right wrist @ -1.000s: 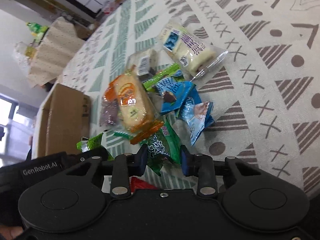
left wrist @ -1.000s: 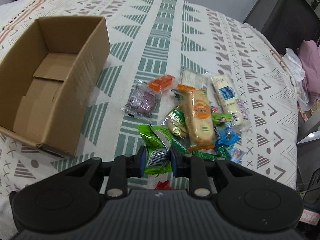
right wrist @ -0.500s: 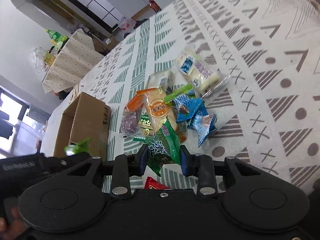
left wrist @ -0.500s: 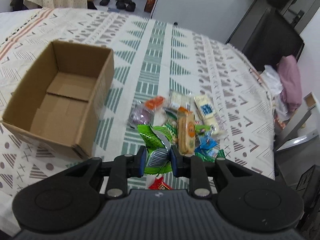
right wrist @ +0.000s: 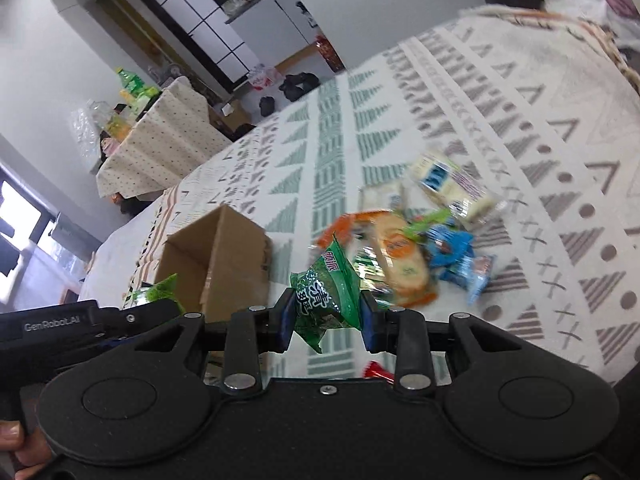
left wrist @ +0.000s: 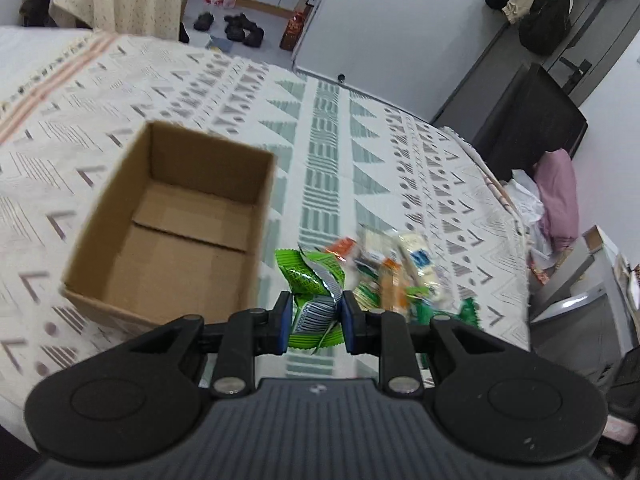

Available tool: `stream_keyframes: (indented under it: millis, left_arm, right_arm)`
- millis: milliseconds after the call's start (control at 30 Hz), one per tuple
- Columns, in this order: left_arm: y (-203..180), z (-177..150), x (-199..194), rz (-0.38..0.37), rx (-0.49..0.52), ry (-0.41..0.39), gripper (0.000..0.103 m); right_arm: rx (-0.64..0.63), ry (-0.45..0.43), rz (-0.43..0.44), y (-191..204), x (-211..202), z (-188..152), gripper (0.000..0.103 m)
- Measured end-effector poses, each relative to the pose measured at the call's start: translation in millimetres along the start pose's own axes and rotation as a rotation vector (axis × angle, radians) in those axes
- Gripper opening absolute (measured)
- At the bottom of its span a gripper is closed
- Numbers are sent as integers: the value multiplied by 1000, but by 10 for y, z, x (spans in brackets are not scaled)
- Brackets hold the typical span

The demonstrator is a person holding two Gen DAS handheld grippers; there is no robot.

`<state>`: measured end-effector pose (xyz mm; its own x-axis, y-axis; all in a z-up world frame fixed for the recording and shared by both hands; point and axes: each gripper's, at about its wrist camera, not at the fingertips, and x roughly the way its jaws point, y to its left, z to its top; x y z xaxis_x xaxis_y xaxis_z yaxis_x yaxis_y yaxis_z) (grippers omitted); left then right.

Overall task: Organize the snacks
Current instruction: 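Carry both green packets over the cardboard box and open both tools to drop them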

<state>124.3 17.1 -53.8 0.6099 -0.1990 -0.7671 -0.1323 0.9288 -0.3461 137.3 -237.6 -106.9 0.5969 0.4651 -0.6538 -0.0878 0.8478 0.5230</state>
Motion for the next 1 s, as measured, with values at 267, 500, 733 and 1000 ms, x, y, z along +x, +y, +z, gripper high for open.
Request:
stream_keyframes:
  millis: [267, 500, 733, 1000]
  left_arm:
    - [397, 163, -161, -3, -39, -42, 24]
    - [730, 294, -205, -10, -78, -62, 24]
    - [1061, 460, -144, -10, -129, -78, 24]
    - [1351, 680, 114, -30, -192, -67, 24]
  right_arm:
    - [-52, -30, 5, 447, -14, 4, 32]
    - [-96, -32, 0, 795, 106, 10, 32]
    - [-129, -20, 1, 1117, 324, 31, 32]
    - [-148, -3, 7, 1432, 671, 71, 32]
